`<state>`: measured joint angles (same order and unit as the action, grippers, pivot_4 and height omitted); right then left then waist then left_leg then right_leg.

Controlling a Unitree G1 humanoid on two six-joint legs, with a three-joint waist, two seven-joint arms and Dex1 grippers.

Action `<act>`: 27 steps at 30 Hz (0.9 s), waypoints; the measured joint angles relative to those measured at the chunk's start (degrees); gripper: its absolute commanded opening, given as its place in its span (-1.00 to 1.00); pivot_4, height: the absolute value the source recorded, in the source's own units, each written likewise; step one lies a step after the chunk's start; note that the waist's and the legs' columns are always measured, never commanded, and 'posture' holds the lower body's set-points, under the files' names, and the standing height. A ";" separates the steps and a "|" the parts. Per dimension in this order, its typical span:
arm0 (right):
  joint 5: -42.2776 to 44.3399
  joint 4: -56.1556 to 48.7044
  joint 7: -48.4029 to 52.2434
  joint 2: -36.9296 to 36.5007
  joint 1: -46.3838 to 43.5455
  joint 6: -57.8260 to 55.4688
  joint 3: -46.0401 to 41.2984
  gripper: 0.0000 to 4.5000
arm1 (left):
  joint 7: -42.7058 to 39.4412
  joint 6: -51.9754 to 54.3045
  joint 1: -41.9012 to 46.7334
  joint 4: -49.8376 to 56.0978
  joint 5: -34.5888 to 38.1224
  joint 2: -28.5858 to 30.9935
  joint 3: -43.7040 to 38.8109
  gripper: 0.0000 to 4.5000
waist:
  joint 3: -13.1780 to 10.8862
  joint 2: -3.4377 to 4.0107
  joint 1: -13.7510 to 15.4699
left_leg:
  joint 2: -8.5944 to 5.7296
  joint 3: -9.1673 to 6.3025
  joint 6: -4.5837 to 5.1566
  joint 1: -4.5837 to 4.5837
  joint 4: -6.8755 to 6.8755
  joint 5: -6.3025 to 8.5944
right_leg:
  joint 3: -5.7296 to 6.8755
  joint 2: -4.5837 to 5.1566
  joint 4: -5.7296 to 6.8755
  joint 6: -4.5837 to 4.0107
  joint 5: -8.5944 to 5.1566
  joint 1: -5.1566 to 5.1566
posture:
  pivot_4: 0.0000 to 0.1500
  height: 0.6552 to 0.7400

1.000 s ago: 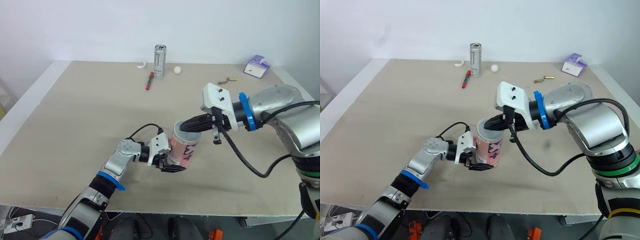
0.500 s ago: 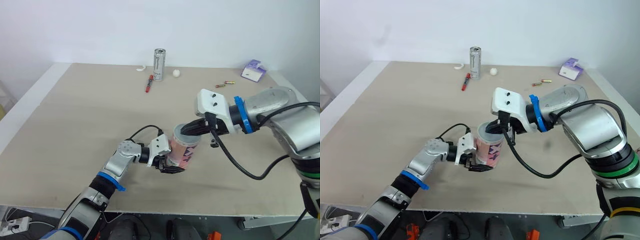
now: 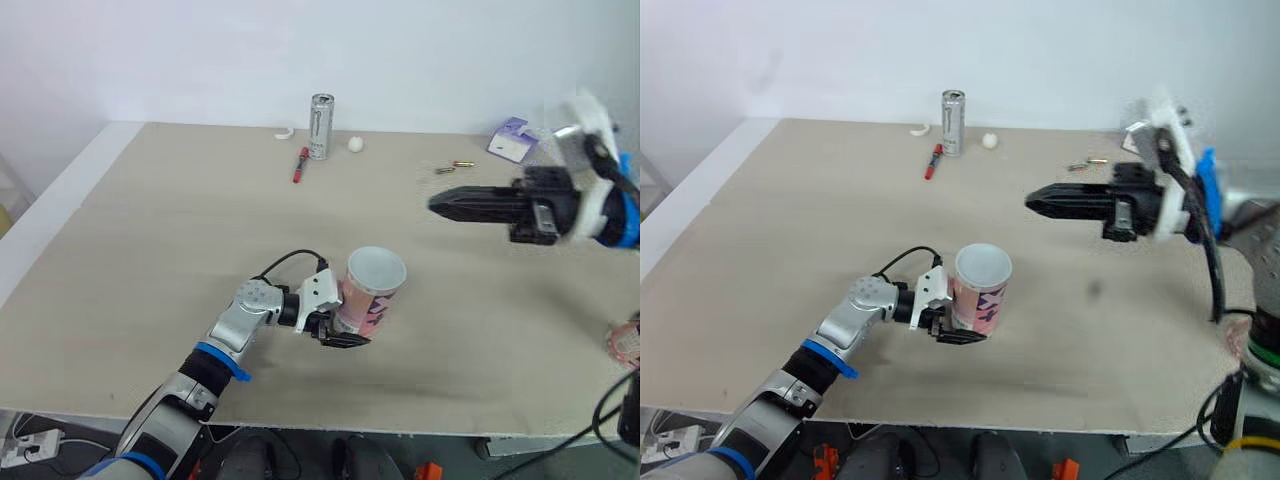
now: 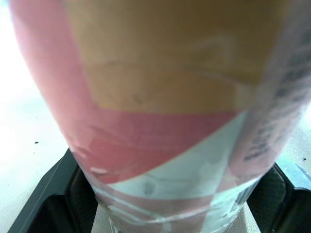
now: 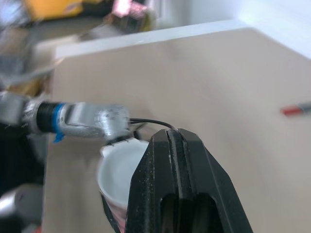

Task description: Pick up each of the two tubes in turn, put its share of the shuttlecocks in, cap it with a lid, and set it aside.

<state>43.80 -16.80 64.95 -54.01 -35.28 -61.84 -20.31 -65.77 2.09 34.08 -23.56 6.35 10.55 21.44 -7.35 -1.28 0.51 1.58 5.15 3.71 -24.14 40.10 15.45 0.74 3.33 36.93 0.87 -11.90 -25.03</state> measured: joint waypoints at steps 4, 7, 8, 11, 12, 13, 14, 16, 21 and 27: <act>-2.49 -5.19 -3.45 4.48 16.68 7.76 -3.12 -0.98 | -0.32 -0.59 0.24 -0.59 0.08 0.11 -0.01 0.65 | 0.02 0.03 -0.01 | 0.01 -0.02 0.06 0.07 0.00 -0.03 | -0.01 -0.12 0.03 0.07 0.01 0.05 | 1.00 1.00; -6.75 -6.68 -4.01 6.30 25.72 15.92 -1.77 -0.39 | -1.04 -0.85 0.31 -1.38 0.00 0.33 0.24 1.00 | -0.02 0.16 -0.01 | -0.03 0.05 0.07 0.06 0.00 -0.04 | -0.08 -0.44 0.04 0.32 -0.03 0.01 | 1.00 1.00; -7.40 -6.78 -3.98 6.46 26.80 17.37 -1.51 -0.16 | -1.12 -1.07 0.23 -1.75 0.16 0.39 0.10 1.00 | -0.08 0.21 -0.11 | -0.04 0.09 0.07 0.06 0.00 -0.04 | -0.15 -0.47 0.04 0.61 -0.18 -0.01 | 1.00 1.00; -10.75 -7.66 -3.43 8.80 33.45 25.78 1.66 0.45 | -2.21 -2.44 0.58 -2.59 0.40 0.35 0.05 1.00 | -0.11 0.17 -0.06 | -0.03 0.03 0.07 0.06 0.00 -0.04 | -0.20 -0.54 0.04 0.70 -0.23 0.02 | 1.00 1.00; -12.44 -7.41 -2.56 9.14 35.76 29.09 3.55 0.69 | -2.36 -3.11 0.70 -2.89 0.43 0.36 0.01 1.00 | -0.12 0.19 -0.04 | -0.04 0.03 0.07 0.06 0.00 -0.04 | -0.21 -0.56 0.04 0.70 -0.24 0.02 | 1.00 1.00; -13.11 -7.07 -2.24 9.25 36.48 30.26 4.42 0.91 | -2.44 -3.38 0.74 -3.01 0.42 0.42 -0.02 1.00 | -0.14 0.21 -0.08 | -0.03 0.05 0.07 0.06 0.00 -0.04 | -0.24 -0.57 0.04 0.70 -0.24 0.00 | 1.00 1.00; -13.97 -6.37 -1.87 9.56 37.00 32.33 5.11 0.96 | -2.67 -3.53 0.86 -3.25 0.49 0.42 -0.08 1.00 | -0.15 0.22 -0.10 | -0.03 0.07 0.07 0.06 0.00 -0.04 | -0.26 -0.57 0.04 0.70 -0.23 0.00 | 1.00 1.00; -15.57 -4.22 -1.28 10.60 37.15 36.34 6.84 0.96 | -3.36 -3.86 1.17 -3.93 0.64 0.42 -0.30 1.00 | -0.19 0.18 -0.11 | -0.03 0.07 0.08 0.08 0.00 -0.05 | -0.25 -0.58 0.04 0.69 -0.21 -0.01 | 1.00 1.00; -17.63 -0.18 -0.23 12.73 36.42 43.69 10.82 0.96 | -5.56 -5.87 1.14 -3.98 1.56 2.09 -1.70 1.00 | -0.30 0.21 -0.08 | -0.01 0.04 0.08 0.06 0.00 -0.05 | -0.25 -0.64 0.04 0.56 -0.17 -0.03 | 1.00 1.00; -19.29 3.73 -1.55 15.59 32.17 45.99 15.19 0.96 | -7.58 -6.70 0.86 -0.66 3.73 5.29 -4.27 1.00 | -0.49 0.19 -0.06 | -0.01 0.02 0.07 -0.01 -0.01 -0.04 | -0.24 -0.63 0.04 0.34 -0.07 -0.06 | 1.00 1.00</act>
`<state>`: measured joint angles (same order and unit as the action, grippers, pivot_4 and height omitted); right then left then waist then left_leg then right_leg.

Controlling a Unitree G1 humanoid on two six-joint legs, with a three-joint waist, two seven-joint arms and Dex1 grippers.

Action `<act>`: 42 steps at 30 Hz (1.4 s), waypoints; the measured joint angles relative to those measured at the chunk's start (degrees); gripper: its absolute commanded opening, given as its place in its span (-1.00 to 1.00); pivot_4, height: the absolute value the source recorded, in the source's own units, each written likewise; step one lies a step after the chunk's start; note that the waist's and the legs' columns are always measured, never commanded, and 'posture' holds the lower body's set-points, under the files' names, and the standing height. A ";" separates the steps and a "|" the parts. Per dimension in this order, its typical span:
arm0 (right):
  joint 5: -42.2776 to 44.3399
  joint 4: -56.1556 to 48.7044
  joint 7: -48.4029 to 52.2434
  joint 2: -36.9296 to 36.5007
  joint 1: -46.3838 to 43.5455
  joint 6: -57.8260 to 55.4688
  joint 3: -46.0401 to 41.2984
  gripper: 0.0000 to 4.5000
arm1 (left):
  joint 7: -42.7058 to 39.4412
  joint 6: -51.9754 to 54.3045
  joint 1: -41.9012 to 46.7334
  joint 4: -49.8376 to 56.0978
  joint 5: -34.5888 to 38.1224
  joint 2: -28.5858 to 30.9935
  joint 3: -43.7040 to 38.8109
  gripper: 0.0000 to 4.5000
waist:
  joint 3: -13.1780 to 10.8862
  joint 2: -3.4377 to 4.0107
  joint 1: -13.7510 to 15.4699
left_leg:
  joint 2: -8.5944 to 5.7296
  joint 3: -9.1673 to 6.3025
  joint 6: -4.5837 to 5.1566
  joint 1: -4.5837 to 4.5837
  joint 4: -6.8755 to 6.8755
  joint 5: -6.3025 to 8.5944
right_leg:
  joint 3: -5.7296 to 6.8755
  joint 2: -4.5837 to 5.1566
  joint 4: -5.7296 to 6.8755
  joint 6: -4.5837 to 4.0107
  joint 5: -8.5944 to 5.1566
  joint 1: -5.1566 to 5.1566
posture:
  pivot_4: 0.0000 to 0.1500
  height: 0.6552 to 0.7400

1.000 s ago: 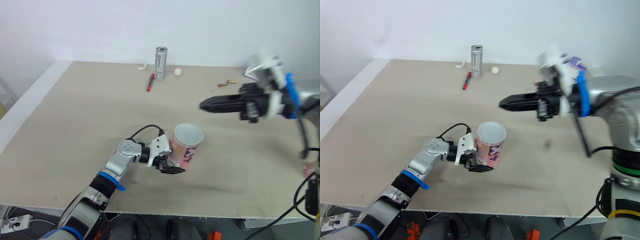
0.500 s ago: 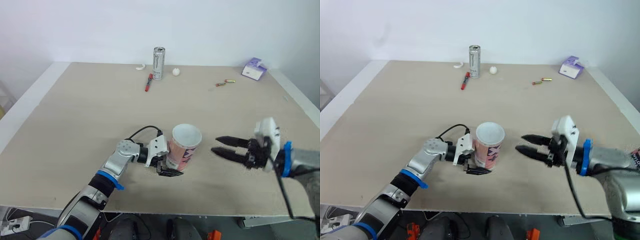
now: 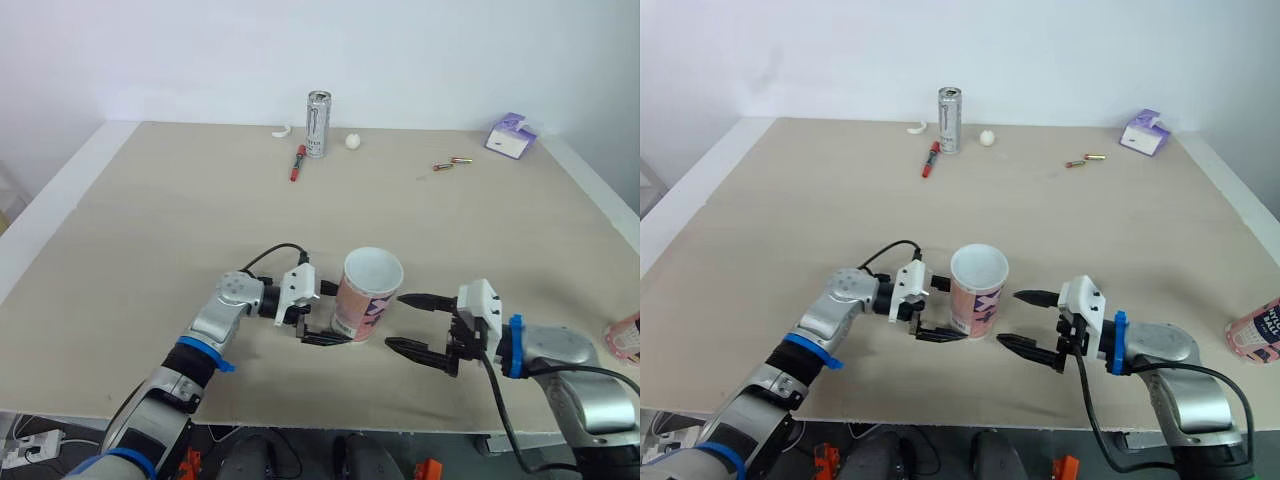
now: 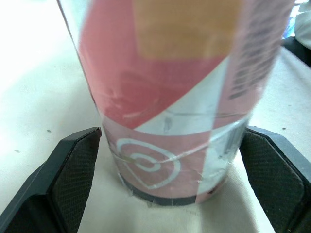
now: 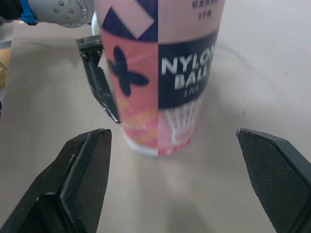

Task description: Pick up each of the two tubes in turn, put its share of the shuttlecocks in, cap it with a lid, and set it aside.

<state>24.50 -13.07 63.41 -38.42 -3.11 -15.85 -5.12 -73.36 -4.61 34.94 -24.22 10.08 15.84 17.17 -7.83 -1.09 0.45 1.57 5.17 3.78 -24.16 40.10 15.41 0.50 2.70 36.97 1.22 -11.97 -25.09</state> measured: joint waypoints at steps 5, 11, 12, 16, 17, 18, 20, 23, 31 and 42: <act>-0.59 1.02 -0.03 0.23 -0.31 0.86 2.19 0.96 | -1.25 0.74 -1.26 4.00 1.85 2.80 -2.11 1.00 | -0.04 0.06 0.09 | -0.03 -0.01 -0.02 -0.02 0.00 0.01 | 0.00 0.04 0.00 0.05 -0.03 0.02 | 1.00 1.00; -2.64 1.52 -0.15 0.94 -0.89 3.11 6.07 0.96 | -2.48 3.70 -3.48 8.76 4.57 5.40 -3.62 1.00 | -0.11 0.12 0.04 | -0.04 0.00 -0.03 -0.01 0.00 0.01 | 0.01 0.03 0.00 0.08 -0.02 0.02 | 1.00 1.00; -3.03 1.88 -0.20 1.02 -1.22 3.66 6.53 0.96 | -2.74 4.24 -3.76 9.45 5.02 5.92 -3.86 1.00 | -0.11 0.13 0.03 | -0.04 0.00 -0.03 0.01 0.00 0.00 | 0.01 0.02 0.01 0.08 -0.02 0.02 | 1.00 1.00; -5.21 3.40 -1.26 2.37 -2.43 5.58 8.22 0.96 | -4.57 7.54 -5.17 12.24 7.70 8.09 -4.51 1.00 | -0.12 0.14 0.02 | -0.02 0.00 -0.05 0.02 0.00 -0.01 | -0.01 -0.02 0.04 0.08 -0.02 0.02 | 1.00 1.00; -5.52 3.69 -1.51 2.79 -2.67 5.77 8.58 0.96 | -4.75 8.01 -5.40 12.65 8.14 8.29 -4.61 1.00 | -0.12 0.13 0.02 | -0.02 0.00 -0.05 0.02 0.00 -0.01 | 0.00 -0.02 0.05 0.07 -0.02 0.01 | 1.00 1.00; -5.87 4.08 -2.10 3.66 -3.29 5.87 9.41 0.96 | -4.98 8.85 -5.77 13.62 8.75 8.58 -4.62 1.00 | -0.12 0.14 0.01 | -0.01 0.00 -0.06 0.02 0.00 -0.01 | 0.00 -0.03 0.05 0.07 -0.02 0.01 | 1.00 1.00; -6.28 4.28 -2.60 4.79 -4.14 5.92 10.08 0.96 | -5.55 9.52 -5.87 14.49 9.08 8.71 -4.60 1.00 | -0.13 0.15 0.02 | -0.02 0.00 -0.06 0.02 0.00 -0.01 | -0.01 -0.03 0.05 0.07 -0.02 0.01 | 1.00 1.00; -6.71 4.47 -3.44 5.86 -4.81 6.05 11.21 0.96 | -5.82 10.04 -5.96 15.52 9.09 9.22 -4.60 1.00 | -0.13 0.15 0.02 | -0.02 0.00 -0.06 0.02 0.00 -0.02 | -0.02 -0.03 0.05 0.07 -0.02 0.03 | 1.00 1.00; -6.85 6.05 -4.71 7.85 -6.43 5.98 12.15 0.96 | -6.07 10.06 -7.09 15.91 9.08 9.86 -4.57 1.00 | -0.14 0.16 0.01 | -0.02 0.00 -0.09 0.03 0.00 -0.03 | -0.03 -0.06 0.06 0.07 -0.01 0.02 | 1.00 1.00; -8.10 9.81 -5.11 11.18 -9.32 6.83 14.46 0.96 | -5.93 8.73 -7.78 15.91 9.07 10.01 -4.59 1.00 | -0.14 0.17 0.00 | -0.01 0.02 -0.10 0.06 0.00 -0.04 | -0.06 -0.07 0.09 0.05 0.00 0.03 | 1.00 1.00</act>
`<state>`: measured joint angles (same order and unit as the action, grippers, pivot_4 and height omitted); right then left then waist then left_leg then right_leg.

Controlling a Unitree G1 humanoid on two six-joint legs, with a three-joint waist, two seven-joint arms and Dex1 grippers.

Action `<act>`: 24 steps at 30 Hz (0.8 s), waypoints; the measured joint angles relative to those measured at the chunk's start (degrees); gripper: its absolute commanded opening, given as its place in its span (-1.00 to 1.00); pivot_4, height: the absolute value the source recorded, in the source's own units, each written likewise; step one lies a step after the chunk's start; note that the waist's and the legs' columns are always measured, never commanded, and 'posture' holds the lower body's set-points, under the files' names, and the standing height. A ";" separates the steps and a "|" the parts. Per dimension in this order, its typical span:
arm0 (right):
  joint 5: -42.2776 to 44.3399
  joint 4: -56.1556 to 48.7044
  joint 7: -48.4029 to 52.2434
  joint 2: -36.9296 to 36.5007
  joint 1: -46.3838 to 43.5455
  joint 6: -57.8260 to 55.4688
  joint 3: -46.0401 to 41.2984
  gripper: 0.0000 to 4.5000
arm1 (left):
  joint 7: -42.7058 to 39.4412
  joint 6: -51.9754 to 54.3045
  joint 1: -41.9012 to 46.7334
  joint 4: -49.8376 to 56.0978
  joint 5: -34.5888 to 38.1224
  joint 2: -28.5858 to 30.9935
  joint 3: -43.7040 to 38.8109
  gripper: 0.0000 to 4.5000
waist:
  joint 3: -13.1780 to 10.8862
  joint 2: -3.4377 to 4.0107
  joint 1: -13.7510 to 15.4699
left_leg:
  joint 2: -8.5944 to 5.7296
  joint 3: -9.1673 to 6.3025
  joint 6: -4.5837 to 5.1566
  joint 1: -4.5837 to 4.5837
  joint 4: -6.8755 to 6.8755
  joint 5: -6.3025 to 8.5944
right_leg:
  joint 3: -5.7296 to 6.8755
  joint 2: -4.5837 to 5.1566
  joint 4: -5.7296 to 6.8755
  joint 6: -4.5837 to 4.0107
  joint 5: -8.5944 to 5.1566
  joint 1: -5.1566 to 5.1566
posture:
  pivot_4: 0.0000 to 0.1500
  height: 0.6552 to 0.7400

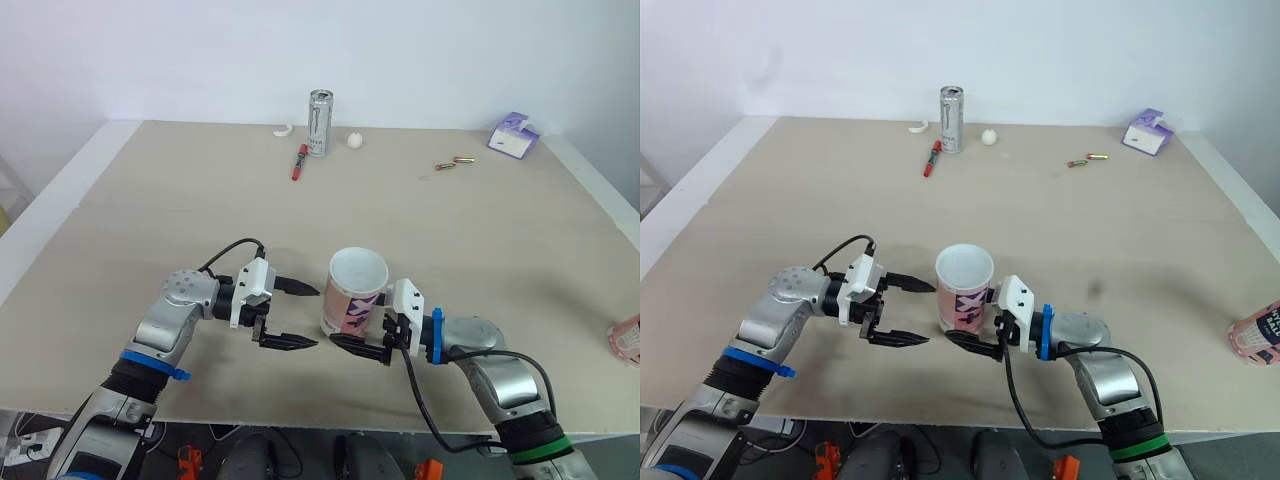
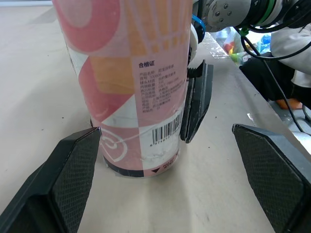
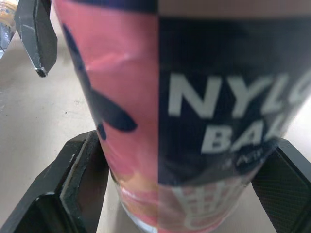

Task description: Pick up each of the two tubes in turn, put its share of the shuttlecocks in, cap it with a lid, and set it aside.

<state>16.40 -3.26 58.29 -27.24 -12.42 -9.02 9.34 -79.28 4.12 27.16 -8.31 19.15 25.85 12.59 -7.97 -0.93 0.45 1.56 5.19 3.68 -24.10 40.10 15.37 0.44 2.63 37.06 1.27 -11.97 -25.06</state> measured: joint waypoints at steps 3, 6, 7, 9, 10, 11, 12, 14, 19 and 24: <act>-0.38 1.87 -0.27 1.41 -0.58 0.23 0.50 0.96 | 0.16 -0.45 -0.41 0.00 -0.02 -0.08 0.00 1.00 | 0.00 0.00 -0.01 | 0.01 0.00 -0.01 0.00 0.00 0.00 | 0.00 -0.01 0.00 -0.01 0.01 0.00 | 1.00 1.00; -0.44 2.86 -1.03 3.23 -1.84 0.42 1.06 0.96 | 0.30 -0.60 -0.43 0.00 -0.05 -0.12 0.00 1.00 | 0.00 0.01 -0.01 | 0.02 0.00 -0.06 0.01 0.00 -0.04 | 0.00 -0.03 0.02 -0.03 0.03 -0.01 | 1.00 1.00; -0.48 2.94 -1.10 3.48 -1.99 0.57 1.27 0.96 | 0.33 -0.66 -0.43 0.00 -0.05 -0.12 0.00 1.00 | 0.00 0.01 -0.02 | 0.02 -0.01 -0.07 0.02 0.00 -0.04 | 0.00 -0.03 0.02 -0.03 0.03 0.00 | 1.00 1.00; -0.56 3.33 -1.26 4.27 -2.06 0.95 1.46 0.96 | 0.59 -0.87 -0.43 -0.01 -0.12 -0.11 0.00 1.00 | 0.00 0.01 -0.02 | 0.02 -0.01 -0.07 0.02 0.00 -0.04 | 0.00 -0.03 0.02 -0.03 0.03 0.00 | 1.00 1.00; -0.60 3.55 -1.30 4.48 -2.07 1.12 1.51 0.96 | 0.69 -0.95 -0.43 -0.01 -0.14 -0.11 0.00 1.00 | 0.00 0.01 -0.02 | 0.02 0.00 -0.07 0.01 0.00 -0.04 | 0.00 -0.02 0.02 -0.02 0.03 0.00 | 1.00 1.00; -0.72 3.69 -1.31 4.60 -2.07 1.36 1.57 0.96 | 0.85 -1.05 -0.43 -0.01 -0.15 -0.11 -0.01 1.00 | 0.00 0.01 -0.02 | 0.01 0.00 -0.07 0.02 0.00 -0.04 | -0.01 -0.02 0.02 -0.02 0.03 0.00 | 1.00 1.00; -0.80 3.76 -1.31 4.71 -2.07 1.47 1.58 0.96 | 1.00 -1.13 -0.43 -0.01 -0.15 -0.11 0.00 1.00 | 0.00 0.01 -0.02 | 0.01 0.00 -0.07 0.01 0.00 -0.04 | -0.01 -0.02 0.02 -0.02 0.03 0.00 | 1.00 1.00; -0.88 4.25 -1.32 5.15 -2.07 1.81 1.58 0.96 | 1.30 -1.26 -0.43 -0.01 -0.15 -0.11 0.00 1.00 | 0.00 0.01 -0.02 | 0.01 0.01 -0.08 0.01 0.00 -0.05 | -0.01 -0.02 0.02 -0.02 0.04 0.00 | 1.00 1.00; -0.88 4.74 -1.29 5.21 -2.05 2.49 1.49 0.38 | 1.35 -1.43 -0.43 -0.10 -0.28 0.09 -0.01 1.00 | 0.00 0.01 -0.03 | 0.02 0.00 -0.11 0.02 0.00 -0.07 | 0.00 -0.03 0.04 -0.02 0.04 0.00 | 1.00 1.00; -0.90 4.56 -2.25 5.18 -1.56 3.16 1.48 0.37 | 1.34 -1.65 -0.39 -0.14 -0.56 0.02 0.02 1.00 | 0.00 0.01 -0.02 | 0.02 0.00 -0.13 0.03 0.00 -0.08 | -0.01 -0.03 0.04 -0.02 0.05 0.01 | 1.00 1.00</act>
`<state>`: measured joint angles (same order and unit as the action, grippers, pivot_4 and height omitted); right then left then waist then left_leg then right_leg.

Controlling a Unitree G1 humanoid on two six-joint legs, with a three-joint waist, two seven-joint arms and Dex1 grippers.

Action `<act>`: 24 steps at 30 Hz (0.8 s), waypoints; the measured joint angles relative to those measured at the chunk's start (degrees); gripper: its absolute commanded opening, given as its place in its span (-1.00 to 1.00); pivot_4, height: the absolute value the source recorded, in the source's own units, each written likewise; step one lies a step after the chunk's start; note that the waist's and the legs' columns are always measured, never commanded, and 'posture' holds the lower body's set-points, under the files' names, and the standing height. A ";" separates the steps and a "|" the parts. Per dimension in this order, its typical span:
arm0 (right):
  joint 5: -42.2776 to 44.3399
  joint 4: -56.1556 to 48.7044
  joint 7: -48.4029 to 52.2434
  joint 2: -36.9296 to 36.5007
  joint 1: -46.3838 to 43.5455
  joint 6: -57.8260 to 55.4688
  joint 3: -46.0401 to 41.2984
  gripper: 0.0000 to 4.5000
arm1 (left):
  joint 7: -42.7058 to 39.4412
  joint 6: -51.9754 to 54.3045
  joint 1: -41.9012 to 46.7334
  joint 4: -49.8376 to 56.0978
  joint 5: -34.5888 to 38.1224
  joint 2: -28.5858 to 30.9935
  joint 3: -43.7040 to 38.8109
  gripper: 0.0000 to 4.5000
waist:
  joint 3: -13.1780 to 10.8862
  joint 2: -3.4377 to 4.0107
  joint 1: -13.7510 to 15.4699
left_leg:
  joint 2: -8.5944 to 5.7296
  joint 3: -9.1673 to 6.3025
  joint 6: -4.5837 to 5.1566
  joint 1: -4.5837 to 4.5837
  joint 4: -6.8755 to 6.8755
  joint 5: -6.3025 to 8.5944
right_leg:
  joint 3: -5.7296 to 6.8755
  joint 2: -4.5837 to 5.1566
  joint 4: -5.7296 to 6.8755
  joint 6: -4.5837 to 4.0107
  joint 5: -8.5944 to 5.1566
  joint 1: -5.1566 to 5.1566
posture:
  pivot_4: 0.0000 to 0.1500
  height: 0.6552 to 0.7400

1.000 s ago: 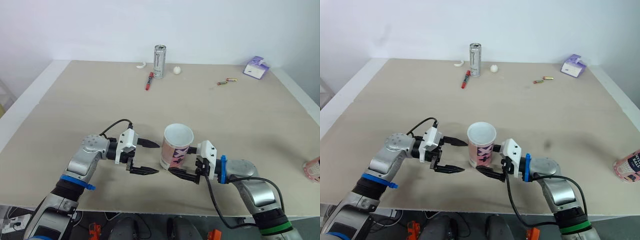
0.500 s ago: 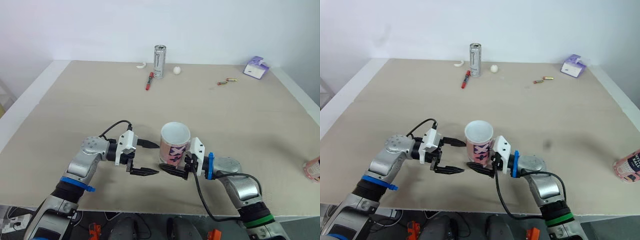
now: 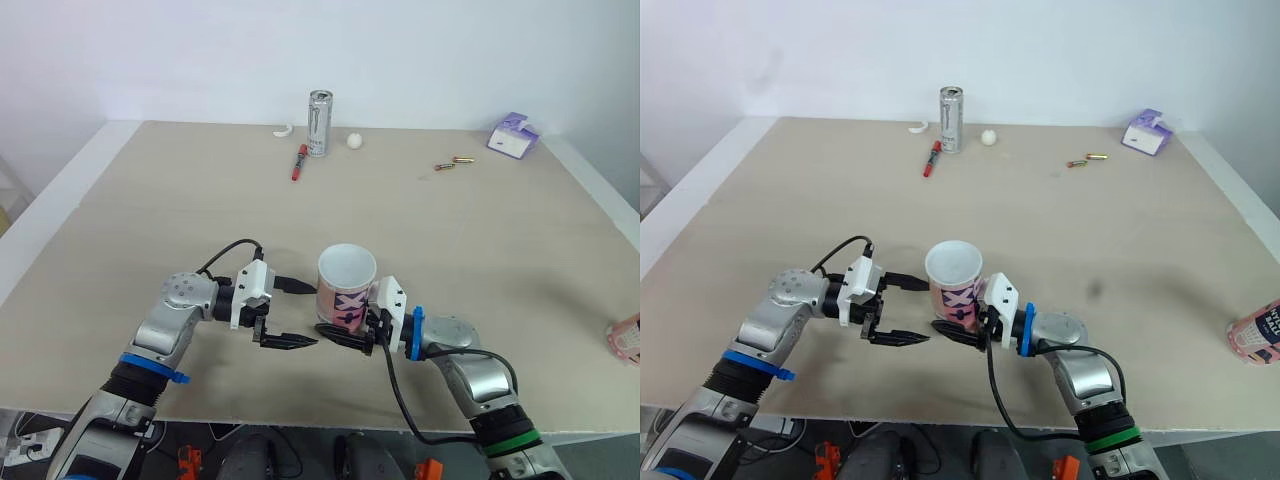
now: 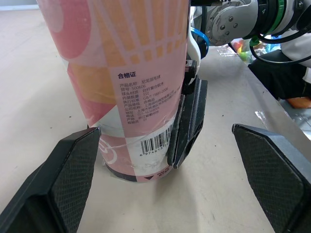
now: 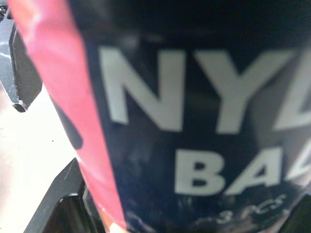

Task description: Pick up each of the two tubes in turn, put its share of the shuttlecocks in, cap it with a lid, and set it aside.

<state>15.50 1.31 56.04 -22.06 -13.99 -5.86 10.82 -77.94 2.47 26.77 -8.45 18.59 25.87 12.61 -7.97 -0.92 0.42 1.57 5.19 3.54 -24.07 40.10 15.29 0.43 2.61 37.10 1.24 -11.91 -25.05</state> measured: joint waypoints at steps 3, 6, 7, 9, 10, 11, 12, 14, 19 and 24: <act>0.10 -1.17 -0.55 -0.51 0.92 -0.04 -0.35 0.37 | -0.03 -0.18 0.16 -0.18 -0.11 -0.17 0.17 1.00 | 0.00 0.00 0.03 | 0.00 0.00 -0.01 0.00 0.00 -0.01 | -0.01 0.00 0.00 0.00 0.00 0.01 | 1.00 1.00; 0.96 -3.26 -2.18 -0.86 2.72 -1.22 -2.09 0.37 | 0.11 -0.24 0.53 -0.82 -0.19 -0.43 0.24 1.00 | 0.00 0.00 0.08 | -0.01 -0.01 -0.01 -0.02 0.00 -0.01 | -0.01 0.02 0.00 0.01 -0.01 0.01 | 1.00 1.00; 2.19 -5.00 -3.83 -0.85 3.96 -2.46 -4.01 0.37 | 0.29 -0.18 0.70 -1.21 -0.19 -0.56 0.27 1.00 | -0.01 0.01 0.11 | -0.02 -0.01 -0.02 -0.02 0.00 -0.01 | -0.01 0.03 0.00 0.03 0.00 0.00 | 1.00 1.00; 5.36 -8.23 -9.29 -0.67 6.12 -4.91 -10.75 0.37 | 1.06 0.14 0.90 -1.39 -0.17 -0.82 0.27 1.00 | -0.01 0.01 0.13 | -0.04 0.01 -0.02 -0.04 0.00 -0.01 | -0.03 0.06 0.00 0.19 0.09 0.01 | 1.00 1.00; 6.36 -8.93 -11.80 -0.56 6.66 -5.53 -13.82 0.37 | 1.31 0.36 0.98 -1.39 -0.12 -0.95 0.25 1.00 | -0.01 0.01 0.14 | -0.06 0.01 -0.04 -0.04 0.00 -0.02 | -0.03 0.09 -0.01 0.22 0.11 0.01 | 1.00 1.00; 7.49 -9.37 -15.90 -0.39 7.17 -6.11 -18.77 0.37 | 1.61 0.74 0.99 -1.38 -0.01 -1.04 0.20 1.00 | -0.01 0.01 0.15 | -0.09 0.01 -0.07 -0.03 0.00 -0.04 | -0.03 0.12 -0.01 0.21 0.10 0.02 | 1.00 1.00; 7.92 -9.43 -18.79 -0.39 7.45 -6.46 -22.10 0.37 | 1.78 1.13 0.99 -1.37 0.03 -1.04 0.17 1.00 | -0.01 0.01 0.13 | -0.10 0.03 -0.08 -0.03 0.00 -0.05 | -0.05 0.14 -0.01 0.19 0.10 0.02 | 1.00 1.00; 7.95 -8.05 -28.54 -0.01 7.92 -6.93 -30.72 0.37 | 2.47 1.78 0.99 -1.08 0.10 -1.07 0.18 1.00 | -0.01 0.01 0.16 | -0.11 0.02 -0.12 -0.03 0.00 -0.07 | -0.04 0.15 -0.01 0.12 0.05 0.02 | 1.00 1.00; 7.77 -1.15 -40.90 -0.11 7.44 -7.61 -42.22 0.37 | 2.93 2.14 0.90 -0.47 0.16 -1.10 -0.01 1.00 | -0.04 0.08 -0.52 | -0.03 0.11 -0.15 0.06 -0.02 -0.09 | -0.25 -0.02 0.00 0.08 0.09 0.01 | 1.00 1.00; 6.74 5.94 -47.21 -0.09 4.76 -6.31 -44.76 0.37 | 3.59 2.66 0.90 0.16 0.16 -1.94 0.04 1.00 | -0.18 0.35 -0.96 | 0.02 0.12 0.02 0.19 -0.11 -0.22 | -0.40 -0.20 0.01 0.00 0.21 0.02 | 1.00 1.00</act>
<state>22.24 7.24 8.82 -22.15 -9.22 -12.17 -33.93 -74.35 5.13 27.67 -8.28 18.75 23.93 12.65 -8.15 -0.57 -0.54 1.60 5.31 3.56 -23.89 39.99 15.06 0.03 2.41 37.11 1.24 -11.70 -25.04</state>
